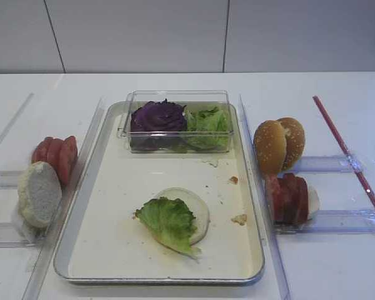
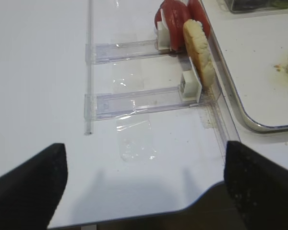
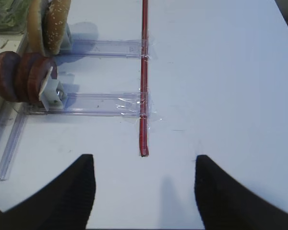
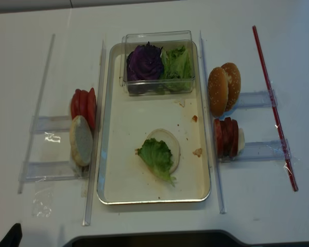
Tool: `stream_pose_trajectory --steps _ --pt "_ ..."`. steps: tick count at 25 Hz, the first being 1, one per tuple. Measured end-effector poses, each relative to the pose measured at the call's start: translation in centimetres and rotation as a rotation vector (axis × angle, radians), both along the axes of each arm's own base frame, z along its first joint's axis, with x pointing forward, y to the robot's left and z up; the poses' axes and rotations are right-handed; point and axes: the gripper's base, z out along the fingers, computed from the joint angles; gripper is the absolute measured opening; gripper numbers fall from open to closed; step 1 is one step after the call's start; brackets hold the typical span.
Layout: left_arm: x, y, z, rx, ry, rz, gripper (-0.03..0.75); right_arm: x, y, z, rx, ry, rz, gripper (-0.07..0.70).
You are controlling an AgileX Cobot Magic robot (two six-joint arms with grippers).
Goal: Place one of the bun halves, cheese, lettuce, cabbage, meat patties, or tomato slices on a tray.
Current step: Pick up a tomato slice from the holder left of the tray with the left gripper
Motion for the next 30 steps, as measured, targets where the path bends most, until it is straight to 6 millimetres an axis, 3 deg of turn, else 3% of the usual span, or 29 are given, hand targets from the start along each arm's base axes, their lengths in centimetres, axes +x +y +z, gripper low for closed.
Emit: stream_pose_trajectory --steps 30 --pt "0.0 -0.06 0.0 -0.006 0.0 -0.004 0.648 0.0 0.0 0.0 0.0 0.0 0.0 0.489"
